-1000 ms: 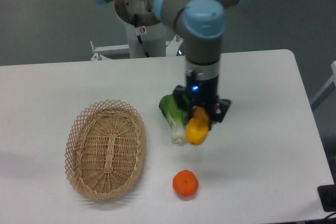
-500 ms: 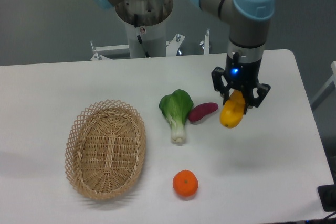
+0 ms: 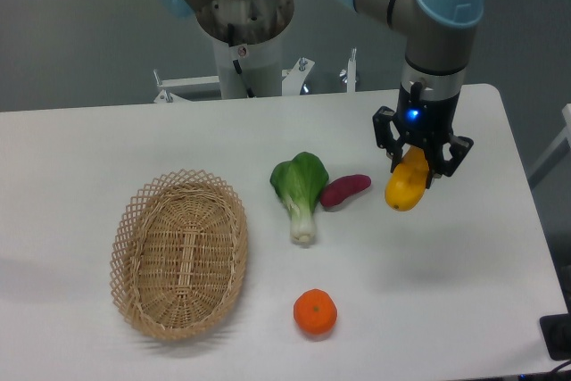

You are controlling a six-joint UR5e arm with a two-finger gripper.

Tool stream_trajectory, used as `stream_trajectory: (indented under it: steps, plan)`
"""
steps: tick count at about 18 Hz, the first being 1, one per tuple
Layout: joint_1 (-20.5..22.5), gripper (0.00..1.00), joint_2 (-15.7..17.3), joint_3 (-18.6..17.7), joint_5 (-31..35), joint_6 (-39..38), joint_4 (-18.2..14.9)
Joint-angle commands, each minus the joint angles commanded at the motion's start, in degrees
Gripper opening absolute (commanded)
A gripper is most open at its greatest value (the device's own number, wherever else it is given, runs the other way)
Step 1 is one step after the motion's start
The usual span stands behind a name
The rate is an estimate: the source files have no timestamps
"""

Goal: Pick up the mango from the basket
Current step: 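Carry the held mango up past the sweet potato and hold it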

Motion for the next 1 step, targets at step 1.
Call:
stream_trajectory:
  steps: [1]
  plan:
    - [0.0, 0.38, 0.0, 0.0, -0.09, 0.0, 0.0]
